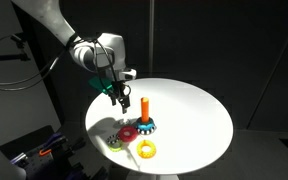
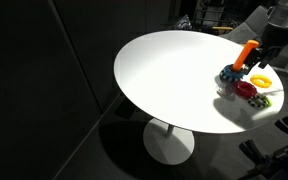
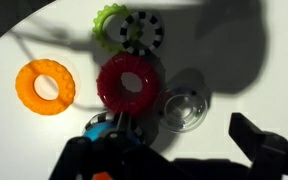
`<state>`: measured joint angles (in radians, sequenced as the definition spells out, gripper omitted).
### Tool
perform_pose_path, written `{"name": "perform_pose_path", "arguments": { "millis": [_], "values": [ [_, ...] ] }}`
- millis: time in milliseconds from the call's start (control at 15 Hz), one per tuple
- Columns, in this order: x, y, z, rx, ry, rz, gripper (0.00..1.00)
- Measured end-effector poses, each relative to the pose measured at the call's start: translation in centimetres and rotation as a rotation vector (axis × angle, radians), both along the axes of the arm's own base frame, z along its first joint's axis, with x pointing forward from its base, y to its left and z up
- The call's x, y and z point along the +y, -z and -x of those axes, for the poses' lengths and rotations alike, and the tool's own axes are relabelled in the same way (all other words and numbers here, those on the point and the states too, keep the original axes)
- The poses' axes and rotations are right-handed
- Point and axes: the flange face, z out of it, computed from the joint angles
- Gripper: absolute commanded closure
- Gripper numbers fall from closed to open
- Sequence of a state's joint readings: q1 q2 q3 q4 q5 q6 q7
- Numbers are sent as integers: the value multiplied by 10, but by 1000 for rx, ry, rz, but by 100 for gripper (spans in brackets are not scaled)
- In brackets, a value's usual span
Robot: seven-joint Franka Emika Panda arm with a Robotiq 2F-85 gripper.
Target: Put the clear ring on the orange stand
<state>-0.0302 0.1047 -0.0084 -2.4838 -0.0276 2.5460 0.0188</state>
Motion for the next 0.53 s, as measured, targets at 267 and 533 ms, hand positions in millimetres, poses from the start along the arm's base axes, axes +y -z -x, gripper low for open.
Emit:
{"name": "perform_pose_path", "arguments": {
  "millis": [267, 533],
  "values": [
    [14, 26, -2, -7, 2, 11, 0],
    [32, 48, -5, -15, -11, 23, 0]
  ]
}}
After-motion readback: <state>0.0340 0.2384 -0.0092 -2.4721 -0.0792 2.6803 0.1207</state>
